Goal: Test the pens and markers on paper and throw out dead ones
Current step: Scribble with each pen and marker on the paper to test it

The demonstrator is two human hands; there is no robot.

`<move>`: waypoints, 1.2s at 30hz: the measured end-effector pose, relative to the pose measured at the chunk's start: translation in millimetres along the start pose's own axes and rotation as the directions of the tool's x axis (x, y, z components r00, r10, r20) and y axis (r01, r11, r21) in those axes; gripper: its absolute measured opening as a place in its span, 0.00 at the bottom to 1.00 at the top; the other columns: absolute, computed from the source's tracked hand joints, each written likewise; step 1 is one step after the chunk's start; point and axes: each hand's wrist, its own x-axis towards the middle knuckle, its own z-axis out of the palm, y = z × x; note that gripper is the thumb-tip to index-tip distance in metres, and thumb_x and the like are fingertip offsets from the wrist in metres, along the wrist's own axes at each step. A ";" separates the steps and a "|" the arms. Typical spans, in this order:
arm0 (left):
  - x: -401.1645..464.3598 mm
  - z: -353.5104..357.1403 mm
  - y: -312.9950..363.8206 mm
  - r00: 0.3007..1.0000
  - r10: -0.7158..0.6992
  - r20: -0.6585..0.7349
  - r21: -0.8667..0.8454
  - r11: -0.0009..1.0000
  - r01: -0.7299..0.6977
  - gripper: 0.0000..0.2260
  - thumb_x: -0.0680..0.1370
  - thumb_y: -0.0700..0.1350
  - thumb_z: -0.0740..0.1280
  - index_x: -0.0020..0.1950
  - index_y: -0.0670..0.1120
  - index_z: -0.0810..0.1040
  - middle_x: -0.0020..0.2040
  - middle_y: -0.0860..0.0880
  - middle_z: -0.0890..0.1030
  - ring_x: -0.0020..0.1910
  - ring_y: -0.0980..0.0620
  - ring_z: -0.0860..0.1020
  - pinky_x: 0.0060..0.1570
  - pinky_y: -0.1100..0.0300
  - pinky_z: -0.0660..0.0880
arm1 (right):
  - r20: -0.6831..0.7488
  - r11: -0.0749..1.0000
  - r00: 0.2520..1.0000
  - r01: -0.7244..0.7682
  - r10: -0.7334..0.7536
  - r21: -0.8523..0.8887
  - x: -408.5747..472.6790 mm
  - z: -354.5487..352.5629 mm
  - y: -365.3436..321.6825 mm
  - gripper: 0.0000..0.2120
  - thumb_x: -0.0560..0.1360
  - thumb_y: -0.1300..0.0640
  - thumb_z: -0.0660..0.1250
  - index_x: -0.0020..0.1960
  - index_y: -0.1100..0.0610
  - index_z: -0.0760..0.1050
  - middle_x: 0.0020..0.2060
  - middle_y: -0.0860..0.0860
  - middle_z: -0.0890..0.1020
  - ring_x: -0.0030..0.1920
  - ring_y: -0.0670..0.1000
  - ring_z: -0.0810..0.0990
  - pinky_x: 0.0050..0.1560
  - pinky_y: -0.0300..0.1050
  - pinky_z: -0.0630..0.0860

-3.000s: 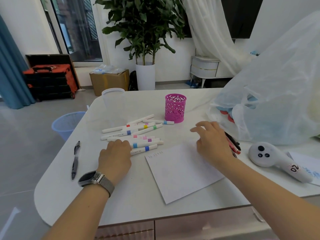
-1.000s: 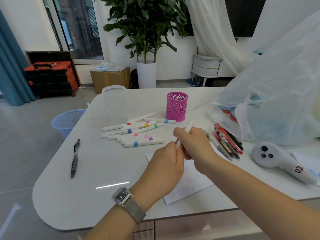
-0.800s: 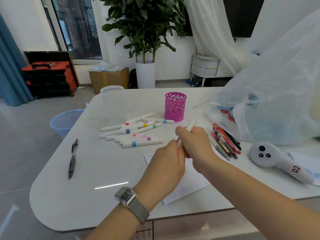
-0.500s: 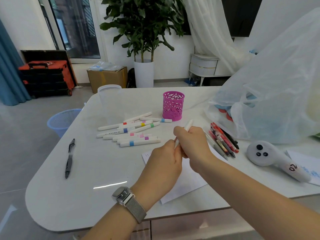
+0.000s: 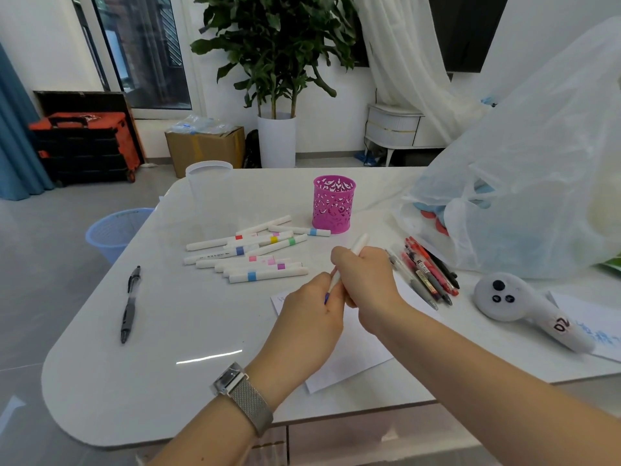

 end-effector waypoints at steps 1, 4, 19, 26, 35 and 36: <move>-1.2 -1.9 0.5 0.999 -0.030 0.026 -0.019 0.999 0.030 0.15 0.81 0.55 0.54 0.37 0.53 0.66 0.32 0.53 0.69 0.29 0.56 0.66 0.27 0.67 0.61 | -0.004 1.000 1.000 0.003 -0.003 0.001 -0.8 -0.2 -0.2 0.12 0.72 0.62 0.62 0.30 0.59 0.64 0.28 0.54 0.68 0.26 0.51 0.64 0.28 0.41 0.60; -3.2 -15.3 0.7 0.960 -0.240 0.141 -0.008 0.970 0.244 0.17 0.76 0.64 0.57 0.51 0.51 0.69 0.39 0.52 0.70 0.34 0.57 0.68 0.30 0.64 0.65 | -0.070 0.998 0.997 0.025 -0.020 0.066 0.4 -6.7 -4.1 0.13 0.73 0.61 0.62 0.30 0.60 0.70 0.21 0.50 0.69 0.24 0.50 0.65 0.26 0.40 0.61; -25.7 -43.2 -21.7 0.923 -0.211 0.323 0.450 0.892 0.046 0.19 0.77 0.34 0.56 0.65 0.49 0.58 0.52 0.51 0.70 0.41 0.59 0.71 0.38 0.69 0.69 | 0.106 0.995 0.990 0.081 -0.088 0.065 24.0 -3.9 15.2 0.07 0.75 0.60 0.67 0.39 0.60 0.73 0.25 0.51 0.79 0.27 0.50 0.74 0.29 0.41 0.71; -15.1 -15.1 -35.0 0.949 -0.222 0.222 0.626 0.779 0.036 0.23 0.76 0.34 0.62 0.69 0.45 0.61 0.56 0.46 0.76 0.53 0.48 0.77 0.52 0.58 0.75 | 0.162 0.962 0.950 0.272 -0.267 -0.005 25.5 10.7 31.0 0.08 0.72 0.59 0.71 0.38 0.61 0.76 0.35 0.58 0.83 0.31 0.50 0.77 0.29 0.44 0.73; -21.0 -17.9 -35.8 0.951 -0.173 0.257 0.741 0.667 -0.079 0.15 0.74 0.30 0.58 0.58 0.42 0.66 0.43 0.47 0.68 0.47 0.46 0.73 0.42 0.58 0.66 | 0.044 0.961 0.971 0.238 -0.234 -0.145 43.9 -3.9 40.5 0.13 0.71 0.63 0.68 0.33 0.62 0.65 0.26 0.57 0.73 0.20 0.41 0.71 0.23 0.33 0.64; -20.0 -17.4 -36.4 0.951 -0.173 0.258 0.743 0.664 -0.081 0.15 0.74 0.30 0.58 0.58 0.42 0.66 0.43 0.47 0.68 0.48 0.46 0.74 0.42 0.58 0.66 | 0.055 0.958 0.971 0.239 -0.233 -0.160 44.3 -4.0 42.2 0.13 0.70 0.64 0.68 0.32 0.62 0.65 0.26 0.57 0.73 0.21 0.42 0.71 0.24 0.34 0.64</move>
